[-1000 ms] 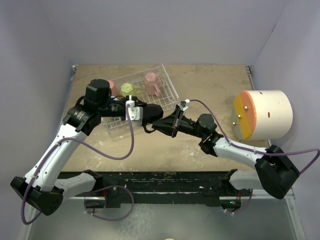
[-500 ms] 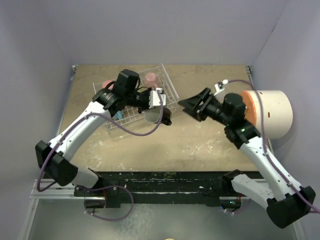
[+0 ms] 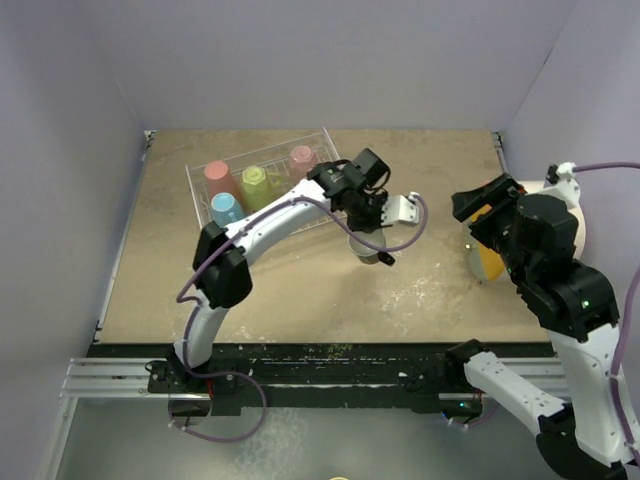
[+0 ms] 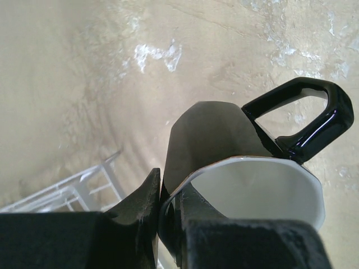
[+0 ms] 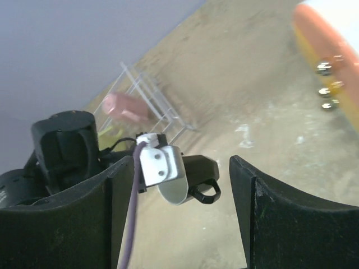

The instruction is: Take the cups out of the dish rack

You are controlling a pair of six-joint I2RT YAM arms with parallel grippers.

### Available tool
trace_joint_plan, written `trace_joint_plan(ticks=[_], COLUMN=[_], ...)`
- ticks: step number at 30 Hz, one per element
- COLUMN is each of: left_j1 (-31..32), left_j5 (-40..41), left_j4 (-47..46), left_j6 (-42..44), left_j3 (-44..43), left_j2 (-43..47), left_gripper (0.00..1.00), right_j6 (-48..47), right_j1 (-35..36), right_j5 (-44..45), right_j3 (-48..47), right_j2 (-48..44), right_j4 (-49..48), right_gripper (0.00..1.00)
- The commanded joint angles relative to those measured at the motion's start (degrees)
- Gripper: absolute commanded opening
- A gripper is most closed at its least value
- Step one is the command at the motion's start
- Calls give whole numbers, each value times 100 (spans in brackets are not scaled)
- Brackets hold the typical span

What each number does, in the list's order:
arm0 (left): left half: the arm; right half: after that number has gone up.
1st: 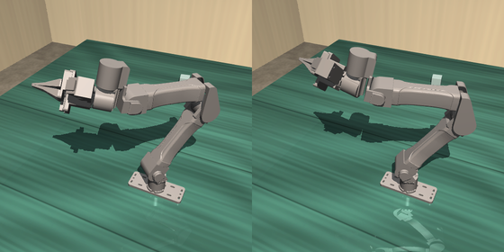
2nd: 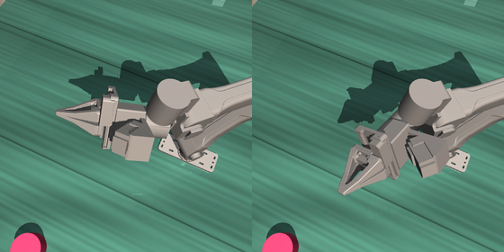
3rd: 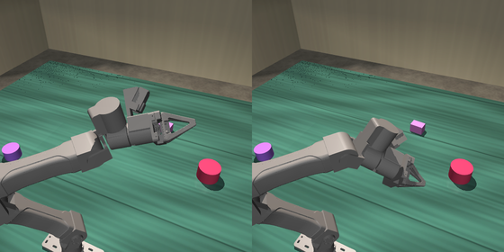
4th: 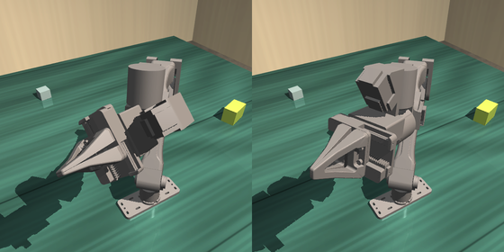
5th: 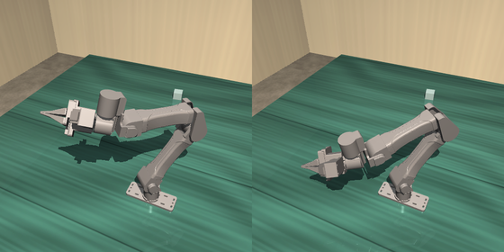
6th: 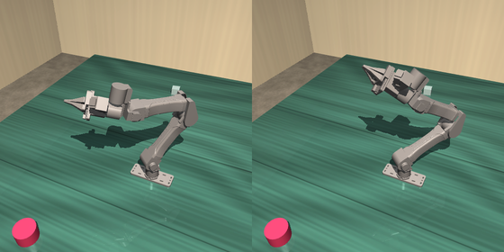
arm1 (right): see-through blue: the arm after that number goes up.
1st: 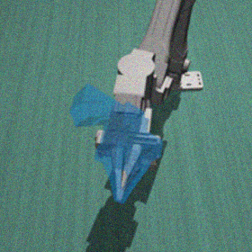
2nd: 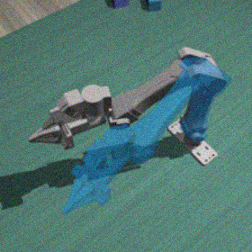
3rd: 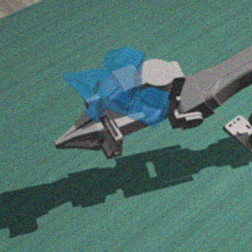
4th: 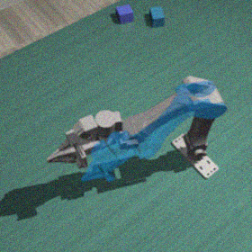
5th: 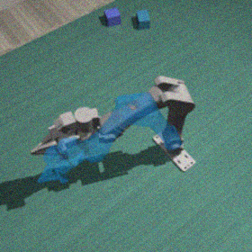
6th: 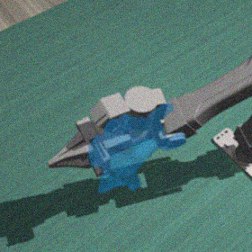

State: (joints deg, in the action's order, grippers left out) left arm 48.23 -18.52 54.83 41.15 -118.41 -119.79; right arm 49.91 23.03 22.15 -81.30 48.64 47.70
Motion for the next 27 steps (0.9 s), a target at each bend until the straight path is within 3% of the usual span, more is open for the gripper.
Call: trace_joint_plan(ticks=[1,6,14,15,16,18,20,22,27], left_j1=[220,283,284,283,284,279,282,278,263], left_j5=[294,529,555,605,665,701,678,649,813], left_j4=[405,796,274,196,124,-14,-169,-267,-171], left_j6=[141,223,83,30,-26,-118,-141,-124,-191], left_j3=[-1026,-2069,-2126,-2139,-2131,-2082,-1944,-1842,-1921], left_j2=[-706,-1730,-1966,-1981,-1960,-1860,-1687,-1535,-1156], left_gripper=[0,0,0,11,35,65,82,92,94], right_j6=[-55,-126,-147,-149,-163,-195,-220,-258,-421], right_j1=[16,12,16,11,12,13,14,16,11], right_j5=[1223,1231,874,836,789,729,653,604,549], right_j3=[-318,-305,134,186,224,259,257,256,173], right_j2=[-32,-66,-241,-262,-278,-275,-259,-225,-111], right_j4=[975,1022,801,770,738,712,685,669,590], right_gripper=[71,71,72,72,72,72,72,72,73])
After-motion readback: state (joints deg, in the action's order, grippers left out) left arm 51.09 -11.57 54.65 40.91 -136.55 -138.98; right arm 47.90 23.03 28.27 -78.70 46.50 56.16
